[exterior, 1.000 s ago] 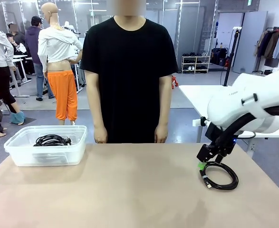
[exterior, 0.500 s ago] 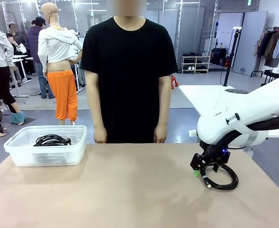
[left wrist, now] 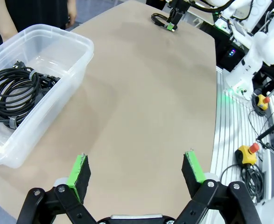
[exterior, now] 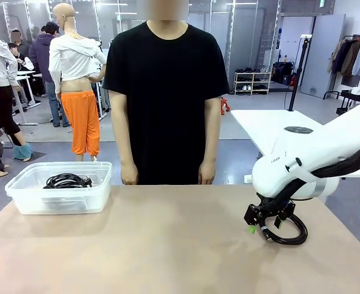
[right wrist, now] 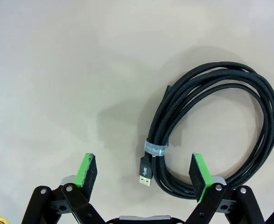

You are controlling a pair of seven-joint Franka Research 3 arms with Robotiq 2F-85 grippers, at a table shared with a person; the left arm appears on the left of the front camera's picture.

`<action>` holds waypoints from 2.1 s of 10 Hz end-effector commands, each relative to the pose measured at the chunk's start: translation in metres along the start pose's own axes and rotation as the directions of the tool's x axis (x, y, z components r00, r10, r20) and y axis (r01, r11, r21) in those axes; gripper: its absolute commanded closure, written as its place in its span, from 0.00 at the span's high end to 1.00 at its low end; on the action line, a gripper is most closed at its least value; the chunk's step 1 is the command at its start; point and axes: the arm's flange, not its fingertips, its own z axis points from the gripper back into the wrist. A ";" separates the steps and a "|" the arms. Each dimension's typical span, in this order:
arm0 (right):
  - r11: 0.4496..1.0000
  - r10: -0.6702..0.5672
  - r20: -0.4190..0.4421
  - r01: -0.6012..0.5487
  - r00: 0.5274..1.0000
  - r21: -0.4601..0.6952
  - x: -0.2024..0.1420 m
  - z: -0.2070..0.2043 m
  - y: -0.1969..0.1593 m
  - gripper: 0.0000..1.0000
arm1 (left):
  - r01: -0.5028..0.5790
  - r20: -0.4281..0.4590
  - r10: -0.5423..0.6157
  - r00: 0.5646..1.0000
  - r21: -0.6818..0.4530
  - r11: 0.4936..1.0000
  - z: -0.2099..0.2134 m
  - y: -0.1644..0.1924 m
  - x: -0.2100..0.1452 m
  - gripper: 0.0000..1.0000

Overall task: Organize and store the cables.
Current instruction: Place the USB Extension Cable into the Organizing box.

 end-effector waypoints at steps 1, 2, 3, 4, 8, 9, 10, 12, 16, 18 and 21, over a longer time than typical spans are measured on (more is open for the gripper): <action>0.998 -0.034 0.004 0.034 0.999 -0.048 0.009 -0.003 0.004 1.00 | 0.016 -0.006 -0.016 1.000 -0.001 1.000 0.003 0.001 0.000 1.00; 0.998 -0.040 0.003 0.040 0.999 -0.053 0.011 -0.004 0.004 0.91 | 0.016 -0.006 -0.016 1.000 -0.001 1.000 0.003 0.001 0.000 1.00; 0.997 -0.041 0.003 0.042 0.999 -0.059 0.013 -0.005 0.004 0.61 | 0.016 -0.006 -0.016 1.000 -0.001 1.000 0.003 0.001 0.000 1.00; 0.997 -0.043 -0.004 0.043 0.999 -0.060 0.015 -0.006 0.003 0.31 | 0.016 -0.006 -0.016 1.000 -0.001 1.000 0.003 0.001 0.000 1.00; 0.997 -0.047 -0.020 0.045 0.999 -0.067 0.017 -0.011 0.002 0.00 | 0.016 -0.006 -0.016 1.000 -0.001 1.000 0.003 0.001 0.000 1.00; 0.997 -0.047 -0.015 0.046 0.999 -0.068 0.017 -0.009 0.002 0.02 | 0.016 -0.006 -0.016 1.000 -0.001 1.000 0.003 0.001 0.000 1.00; 0.996 -0.045 -0.016 0.044 0.999 -0.071 0.016 -0.008 0.003 0.00 | 0.016 -0.006 -0.016 1.000 -0.001 1.000 0.003 0.001 0.000 1.00; 0.996 -0.057 -0.024 0.055 0.998 -0.072 0.015 -0.004 0.005 0.00 | 0.016 -0.006 -0.016 1.000 -0.001 1.000 0.003 0.001 0.000 1.00; 0.976 -0.203 0.036 0.205 0.979 -0.074 0.024 0.068 0.049 0.00 | 0.016 -0.006 -0.016 1.000 -0.001 1.000 0.003 0.001 0.000 1.00; 0.986 -0.143 0.053 0.146 0.988 -0.078 0.025 0.086 0.078 0.00 | 0.016 -0.006 -0.016 1.000 -0.001 1.000 0.003 0.001 0.000 1.00; 0.999 0.018 0.050 -0.017 0.999 -0.031 0.042 0.076 0.161 0.00 | 0.016 -0.006 -0.016 1.000 -0.001 1.000 0.003 0.001 0.000 1.00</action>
